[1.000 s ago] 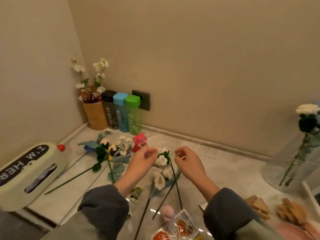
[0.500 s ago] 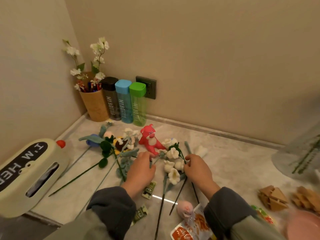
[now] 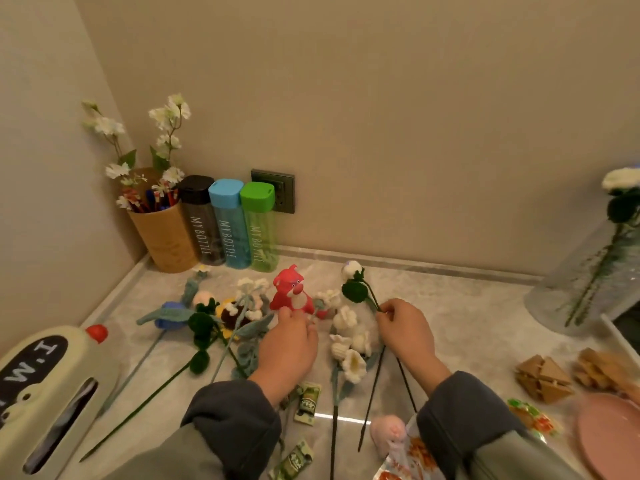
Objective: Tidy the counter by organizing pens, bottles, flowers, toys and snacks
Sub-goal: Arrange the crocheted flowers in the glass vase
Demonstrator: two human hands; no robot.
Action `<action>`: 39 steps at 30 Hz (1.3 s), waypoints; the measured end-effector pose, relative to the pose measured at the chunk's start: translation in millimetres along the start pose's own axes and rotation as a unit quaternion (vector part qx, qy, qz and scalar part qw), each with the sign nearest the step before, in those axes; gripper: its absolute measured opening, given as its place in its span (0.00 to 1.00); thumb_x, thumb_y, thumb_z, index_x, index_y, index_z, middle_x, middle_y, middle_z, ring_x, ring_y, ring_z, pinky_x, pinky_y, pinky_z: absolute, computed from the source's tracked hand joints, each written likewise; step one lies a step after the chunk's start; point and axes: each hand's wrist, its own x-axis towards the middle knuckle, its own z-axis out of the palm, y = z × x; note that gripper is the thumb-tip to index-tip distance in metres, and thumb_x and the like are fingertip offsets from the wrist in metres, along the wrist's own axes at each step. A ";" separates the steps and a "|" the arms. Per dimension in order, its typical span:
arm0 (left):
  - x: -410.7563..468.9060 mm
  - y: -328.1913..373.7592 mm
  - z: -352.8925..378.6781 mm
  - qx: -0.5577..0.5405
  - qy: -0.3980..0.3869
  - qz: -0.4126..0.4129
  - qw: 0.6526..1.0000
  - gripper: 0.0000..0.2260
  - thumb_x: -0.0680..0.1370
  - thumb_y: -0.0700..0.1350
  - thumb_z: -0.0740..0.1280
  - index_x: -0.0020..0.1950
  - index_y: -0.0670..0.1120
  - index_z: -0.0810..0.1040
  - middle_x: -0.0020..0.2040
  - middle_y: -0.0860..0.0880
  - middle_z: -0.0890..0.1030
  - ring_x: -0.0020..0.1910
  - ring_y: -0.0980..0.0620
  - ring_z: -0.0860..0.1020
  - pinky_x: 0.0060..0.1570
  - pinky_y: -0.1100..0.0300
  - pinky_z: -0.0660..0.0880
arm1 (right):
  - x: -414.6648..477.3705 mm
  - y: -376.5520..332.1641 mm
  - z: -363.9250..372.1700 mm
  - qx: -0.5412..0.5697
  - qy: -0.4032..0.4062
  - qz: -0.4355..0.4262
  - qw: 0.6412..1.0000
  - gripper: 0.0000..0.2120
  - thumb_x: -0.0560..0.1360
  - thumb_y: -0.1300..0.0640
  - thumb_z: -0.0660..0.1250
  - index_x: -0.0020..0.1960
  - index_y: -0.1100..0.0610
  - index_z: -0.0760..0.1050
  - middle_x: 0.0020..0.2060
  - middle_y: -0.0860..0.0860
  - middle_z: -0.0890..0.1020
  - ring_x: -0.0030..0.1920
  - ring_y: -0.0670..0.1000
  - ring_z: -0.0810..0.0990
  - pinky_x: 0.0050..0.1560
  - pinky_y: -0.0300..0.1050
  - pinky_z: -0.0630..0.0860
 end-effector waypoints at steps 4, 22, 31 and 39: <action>12.4 22.1 -28.8 -0.086 0.047 0.018 0.995 0.09 0.81 0.53 0.54 0.52 0.50 0.70 0.55 0.49 0.69 0.44 0.47 0.76 0.43 0.51 0.75 | 3.7 -16.1 -25.0 0.073 0.085 -0.021 0.993 0.02 0.76 0.54 0.65 0.46 0.48 0.77 0.39 0.43 0.78 0.41 0.45 0.76 0.38 0.42 0.71; 25.5 250.5 -80.5 -0.414 0.069 0.220 0.881 0.03 0.79 0.53 0.62 0.48 0.58 0.74 0.45 0.53 0.80 0.39 0.59 0.78 0.39 0.59 0.76 | 19.7 20.8 -243.8 0.223 0.242 -0.110 0.938 0.10 0.76 0.53 0.69 0.56 0.53 0.81 0.46 0.46 0.84 0.48 0.45 0.82 0.54 0.49 0.80; 8.5 395.8 -58.2 -0.481 0.109 0.310 0.813 0.05 0.80 0.48 0.62 0.47 0.57 0.76 0.45 0.60 0.82 0.40 0.58 0.80 0.41 0.47 0.80 | 21.3 108.3 -367.7 0.198 0.335 -0.156 0.908 0.03 0.76 0.51 0.68 0.49 0.44 0.77 0.41 0.39 0.81 0.45 0.40 0.81 0.46 0.38 0.77; 2.1 467.4 -55.3 -0.504 0.204 0.357 0.760 0.10 0.80 0.44 0.61 0.48 0.60 0.75 0.48 0.59 0.81 0.46 0.52 0.80 0.43 0.43 0.79 | 27.7 141.8 -417.9 0.169 0.406 -0.193 0.877 0.03 0.76 0.51 0.68 0.43 0.45 0.76 0.35 0.38 0.80 0.39 0.39 0.79 0.38 0.36 0.74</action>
